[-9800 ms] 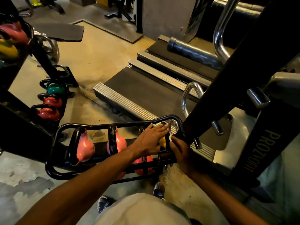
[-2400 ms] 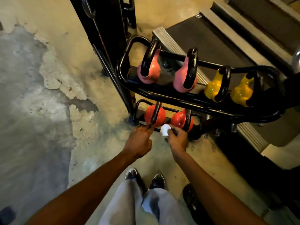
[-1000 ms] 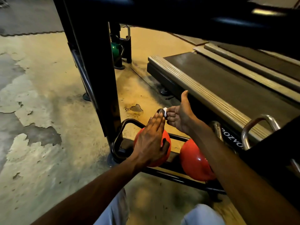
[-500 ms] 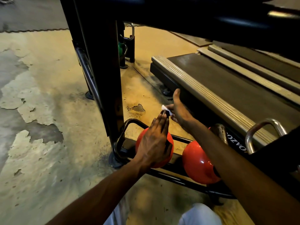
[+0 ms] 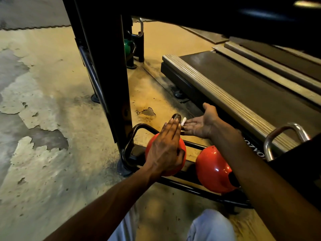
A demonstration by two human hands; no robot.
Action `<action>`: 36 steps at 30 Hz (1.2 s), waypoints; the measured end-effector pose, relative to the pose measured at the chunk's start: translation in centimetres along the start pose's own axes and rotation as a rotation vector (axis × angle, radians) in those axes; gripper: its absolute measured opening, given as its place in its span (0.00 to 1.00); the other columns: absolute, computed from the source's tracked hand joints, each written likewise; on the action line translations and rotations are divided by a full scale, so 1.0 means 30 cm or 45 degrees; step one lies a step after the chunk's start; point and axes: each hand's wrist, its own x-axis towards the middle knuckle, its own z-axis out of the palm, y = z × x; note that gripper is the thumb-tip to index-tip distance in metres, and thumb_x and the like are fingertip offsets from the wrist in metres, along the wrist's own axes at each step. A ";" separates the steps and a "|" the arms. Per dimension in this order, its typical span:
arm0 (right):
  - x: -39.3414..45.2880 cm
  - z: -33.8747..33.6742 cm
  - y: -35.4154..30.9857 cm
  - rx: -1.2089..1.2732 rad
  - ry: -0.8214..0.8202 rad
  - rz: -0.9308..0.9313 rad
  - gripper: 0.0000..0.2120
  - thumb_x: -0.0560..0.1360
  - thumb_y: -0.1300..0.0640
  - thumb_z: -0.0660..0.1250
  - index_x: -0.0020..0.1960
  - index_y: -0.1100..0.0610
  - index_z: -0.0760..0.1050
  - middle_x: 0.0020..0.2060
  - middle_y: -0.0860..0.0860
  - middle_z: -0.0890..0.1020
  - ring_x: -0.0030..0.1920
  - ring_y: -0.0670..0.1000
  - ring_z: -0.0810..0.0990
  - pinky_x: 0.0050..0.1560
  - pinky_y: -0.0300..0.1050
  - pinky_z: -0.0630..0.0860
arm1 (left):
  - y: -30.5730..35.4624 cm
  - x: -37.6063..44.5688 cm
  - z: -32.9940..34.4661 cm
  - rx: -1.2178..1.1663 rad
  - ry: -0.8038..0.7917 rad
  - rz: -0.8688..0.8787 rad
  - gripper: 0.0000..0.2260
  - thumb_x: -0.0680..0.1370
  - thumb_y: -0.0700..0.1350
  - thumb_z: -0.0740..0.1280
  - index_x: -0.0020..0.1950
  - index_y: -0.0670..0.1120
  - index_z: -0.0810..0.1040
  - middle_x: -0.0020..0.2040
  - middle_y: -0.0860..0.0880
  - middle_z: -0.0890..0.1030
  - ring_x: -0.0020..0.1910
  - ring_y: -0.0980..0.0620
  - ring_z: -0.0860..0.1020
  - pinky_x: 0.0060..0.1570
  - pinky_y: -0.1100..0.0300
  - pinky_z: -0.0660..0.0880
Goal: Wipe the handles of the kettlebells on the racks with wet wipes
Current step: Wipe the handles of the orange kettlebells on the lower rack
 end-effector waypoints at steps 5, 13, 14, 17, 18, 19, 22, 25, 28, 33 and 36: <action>0.014 -0.019 0.031 0.038 0.010 0.107 0.48 0.81 0.31 0.49 0.77 0.74 0.58 0.68 0.72 0.74 0.68 0.68 0.76 0.73 0.68 0.66 | 0.005 0.003 -0.002 -0.033 0.024 -0.002 0.35 0.76 0.51 0.59 0.80 0.35 0.65 0.80 0.36 0.65 0.82 0.41 0.62 0.81 0.48 0.60; -0.004 -0.026 0.082 -0.036 -0.055 0.213 0.53 0.77 0.23 0.45 0.77 0.69 0.66 0.65 0.67 0.80 0.67 0.64 0.78 0.70 0.63 0.71 | 0.003 0.001 0.005 -0.036 0.032 0.003 0.35 0.75 0.50 0.59 0.80 0.35 0.66 0.81 0.36 0.64 0.82 0.42 0.60 0.81 0.47 0.60; -0.011 -0.028 0.078 -0.029 -0.060 0.202 0.53 0.77 0.23 0.45 0.77 0.69 0.67 0.64 0.67 0.80 0.66 0.64 0.78 0.69 0.63 0.71 | 0.003 0.002 0.003 -0.032 0.036 0.002 0.35 0.75 0.50 0.59 0.80 0.35 0.66 0.81 0.36 0.64 0.82 0.42 0.60 0.81 0.47 0.60; -0.032 -0.019 0.056 0.037 -0.025 0.154 0.51 0.79 0.26 0.48 0.76 0.72 0.65 0.65 0.69 0.78 0.65 0.67 0.78 0.68 0.65 0.72 | 0.004 0.001 0.004 -0.026 0.039 -0.001 0.35 0.75 0.50 0.59 0.81 0.36 0.64 0.81 0.37 0.63 0.83 0.42 0.59 0.81 0.47 0.60; -0.044 -0.006 0.053 0.041 -0.010 0.128 0.49 0.80 0.28 0.48 0.76 0.72 0.64 0.65 0.70 0.78 0.63 0.67 0.78 0.66 0.65 0.72 | 0.001 0.000 0.007 -0.019 0.039 0.000 0.35 0.75 0.50 0.60 0.81 0.36 0.63 0.81 0.37 0.63 0.83 0.42 0.59 0.81 0.47 0.60; -0.052 0.008 0.053 0.033 -0.001 0.101 0.48 0.80 0.29 0.49 0.76 0.73 0.63 0.67 0.71 0.76 0.63 0.68 0.78 0.64 0.64 0.71 | -0.001 -0.001 0.009 -0.012 0.034 0.003 0.36 0.76 0.51 0.60 0.81 0.36 0.63 0.82 0.37 0.63 0.83 0.42 0.58 0.81 0.46 0.60; -0.065 0.057 0.076 -0.022 0.038 0.012 0.47 0.81 0.31 0.52 0.79 0.72 0.58 0.74 0.70 0.69 0.71 0.68 0.73 0.69 0.61 0.70 | -0.006 -0.003 0.010 -0.008 -0.006 0.018 0.36 0.77 0.53 0.60 0.82 0.36 0.60 0.83 0.37 0.59 0.84 0.42 0.55 0.82 0.46 0.58; -0.073 0.084 0.094 -0.096 0.111 -0.112 0.47 0.81 0.32 0.56 0.80 0.71 0.57 0.77 0.69 0.66 0.75 0.66 0.69 0.71 0.58 0.69 | -0.006 -0.007 0.004 -0.055 -0.018 0.012 0.36 0.77 0.53 0.59 0.82 0.36 0.60 0.83 0.38 0.58 0.84 0.42 0.54 0.81 0.44 0.60; -0.070 0.070 0.086 -0.202 0.157 -0.200 0.46 0.81 0.31 0.54 0.79 0.71 0.61 0.77 0.67 0.67 0.76 0.64 0.69 0.69 0.54 0.68 | -0.005 -0.009 0.002 -0.048 -0.014 0.021 0.36 0.78 0.53 0.59 0.82 0.36 0.61 0.83 0.37 0.60 0.84 0.41 0.55 0.80 0.44 0.61; -0.039 0.060 0.111 -0.634 0.173 -0.555 0.48 0.83 0.30 0.42 0.75 0.74 0.66 0.73 0.70 0.71 0.75 0.63 0.70 0.77 0.54 0.61 | -0.012 -0.013 0.005 -0.065 -0.022 0.025 0.36 0.79 0.53 0.62 0.83 0.36 0.58 0.83 0.37 0.59 0.84 0.42 0.53 0.81 0.44 0.58; -0.007 0.065 0.121 -0.864 0.190 -0.676 0.53 0.77 0.22 0.38 0.66 0.61 0.82 0.70 0.58 0.79 0.71 0.53 0.74 0.80 0.56 0.57 | -0.007 -0.010 0.003 -0.045 -0.041 0.015 0.38 0.79 0.54 0.61 0.84 0.37 0.55 0.84 0.38 0.55 0.85 0.43 0.51 0.82 0.45 0.55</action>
